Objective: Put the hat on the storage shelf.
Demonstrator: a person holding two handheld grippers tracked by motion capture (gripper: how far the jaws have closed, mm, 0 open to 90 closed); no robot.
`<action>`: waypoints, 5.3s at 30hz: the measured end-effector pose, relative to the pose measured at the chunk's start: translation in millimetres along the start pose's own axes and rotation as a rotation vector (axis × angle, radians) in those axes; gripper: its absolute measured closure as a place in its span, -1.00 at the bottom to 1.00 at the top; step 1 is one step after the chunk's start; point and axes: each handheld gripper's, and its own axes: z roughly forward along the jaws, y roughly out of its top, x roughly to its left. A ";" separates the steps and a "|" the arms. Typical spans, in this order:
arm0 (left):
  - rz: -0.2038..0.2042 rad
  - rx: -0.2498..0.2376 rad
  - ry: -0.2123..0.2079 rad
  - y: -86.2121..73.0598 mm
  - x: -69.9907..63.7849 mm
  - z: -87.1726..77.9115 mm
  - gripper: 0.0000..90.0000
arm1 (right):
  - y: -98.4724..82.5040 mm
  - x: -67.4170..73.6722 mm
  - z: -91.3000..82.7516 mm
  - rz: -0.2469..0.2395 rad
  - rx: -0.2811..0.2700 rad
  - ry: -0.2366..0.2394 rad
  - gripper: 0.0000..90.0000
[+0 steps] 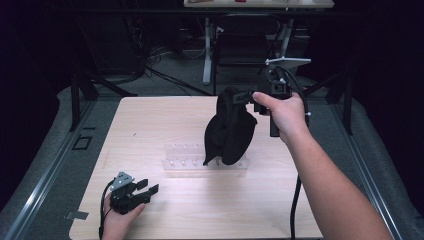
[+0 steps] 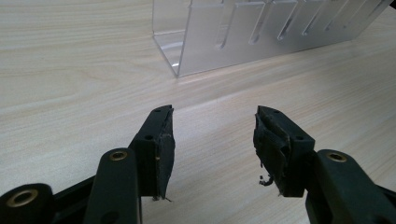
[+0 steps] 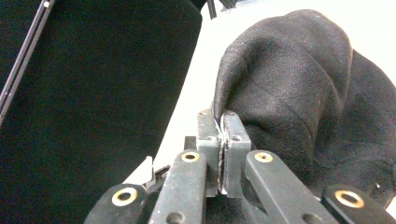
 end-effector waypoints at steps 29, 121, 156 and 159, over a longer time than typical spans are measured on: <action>0.076 -0.064 -0.066 29.9 -30.2 -4.5 0.19 | -8.5 18.1 24.8 -0.046 0.041 0.048 0.96; 0.356 -0.001 -0.025 66.9 -102.4 54.6 0.89 | -22.6 9.4 0.2 -0.071 -0.048 0.098 0.85; 0.205 -0.040 -0.045 45.9 -66.6 28.1 0.37 | -47.3 -36.1 -28.5 -0.049 -0.095 -0.026 0.79; 0.187 -0.040 -0.041 44.7 -60.0 21.1 0.33 | -54.1 -41.5 -29.9 -0.047 -0.091 -0.040 0.78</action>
